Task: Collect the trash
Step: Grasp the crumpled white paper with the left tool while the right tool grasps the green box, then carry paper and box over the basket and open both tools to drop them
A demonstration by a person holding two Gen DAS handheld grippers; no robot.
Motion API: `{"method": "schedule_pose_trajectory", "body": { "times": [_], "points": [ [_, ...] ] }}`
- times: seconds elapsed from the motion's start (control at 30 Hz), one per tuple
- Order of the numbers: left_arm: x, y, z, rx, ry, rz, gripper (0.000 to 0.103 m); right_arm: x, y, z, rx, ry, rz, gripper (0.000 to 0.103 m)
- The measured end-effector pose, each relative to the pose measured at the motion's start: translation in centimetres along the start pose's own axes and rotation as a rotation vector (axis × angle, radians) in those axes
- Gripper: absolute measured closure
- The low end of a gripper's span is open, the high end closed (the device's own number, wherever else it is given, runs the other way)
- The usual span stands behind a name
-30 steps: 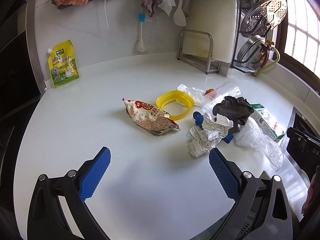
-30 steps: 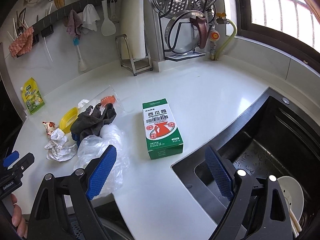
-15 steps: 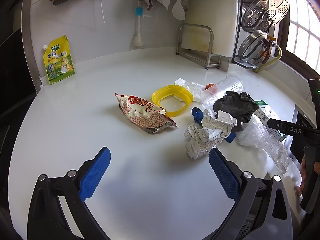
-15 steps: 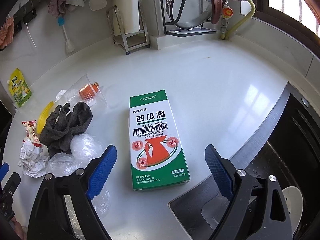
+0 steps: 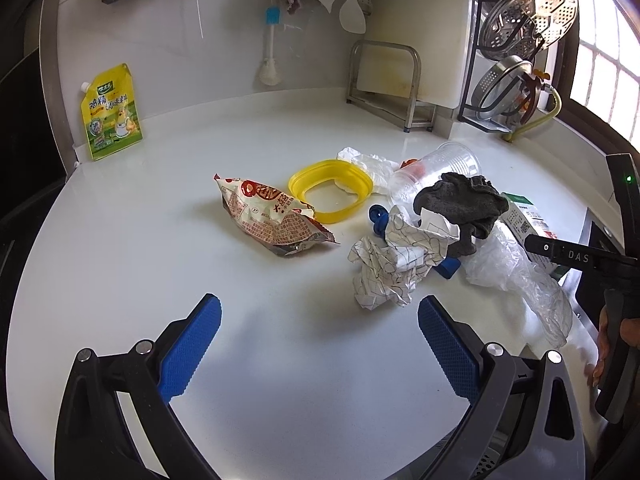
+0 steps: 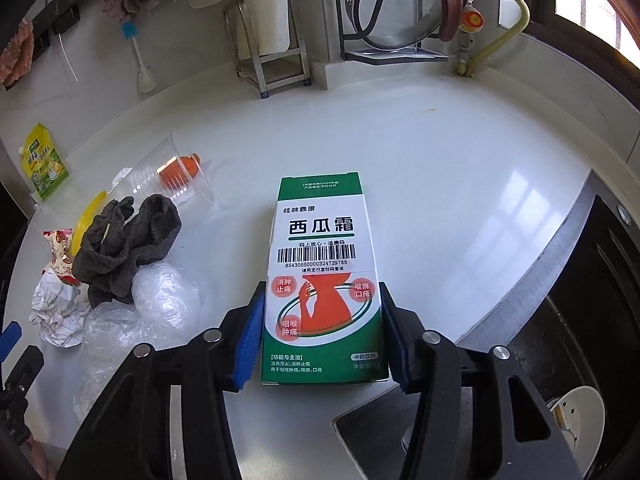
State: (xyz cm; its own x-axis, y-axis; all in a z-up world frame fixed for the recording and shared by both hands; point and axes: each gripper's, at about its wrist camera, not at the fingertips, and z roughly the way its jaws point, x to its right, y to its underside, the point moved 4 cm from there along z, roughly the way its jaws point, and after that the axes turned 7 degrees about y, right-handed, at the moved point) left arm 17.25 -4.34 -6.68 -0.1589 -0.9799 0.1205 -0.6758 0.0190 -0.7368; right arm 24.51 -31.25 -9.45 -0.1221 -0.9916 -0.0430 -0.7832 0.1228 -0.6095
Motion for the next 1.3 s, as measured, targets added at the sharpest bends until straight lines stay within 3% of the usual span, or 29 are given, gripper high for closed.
{"method": "schedule_pose_trajectory", "body": {
  "times": [0.7, 0.9, 0.97, 1.07, 1.3],
  "points": [
    [3.2, -1.4, 3.7, -0.019, -0.054, 0.021, 0.009, 2.2, -0.3, -2.0, 0.048, -0.125, 0.150, 0.053],
    [3.0, -1.3, 4.2, -0.031, -0.048, 0.023, 0.048, 2.1, -0.3, -1.9, 0.048, -0.126, 0.142, 0.053],
    [2.8, -1.3, 4.2, -0.035, -0.030, 0.015, 0.066, 2.1, -0.3, -1.8, 0.046, -0.122, 0.141, 0.053],
    [2.3, -1.4, 3.7, -0.029, -0.022, 0.009, 0.077, 2.2, -0.3, -1.8, 0.048, -0.111, 0.143, 0.053],
    [0.7, -1.0, 0.9, -0.004, -0.039, 0.015, 0.078, 2.2, 0.1, -2.4, 0.067, -0.095, 0.152, 0.053]
  ]
}}
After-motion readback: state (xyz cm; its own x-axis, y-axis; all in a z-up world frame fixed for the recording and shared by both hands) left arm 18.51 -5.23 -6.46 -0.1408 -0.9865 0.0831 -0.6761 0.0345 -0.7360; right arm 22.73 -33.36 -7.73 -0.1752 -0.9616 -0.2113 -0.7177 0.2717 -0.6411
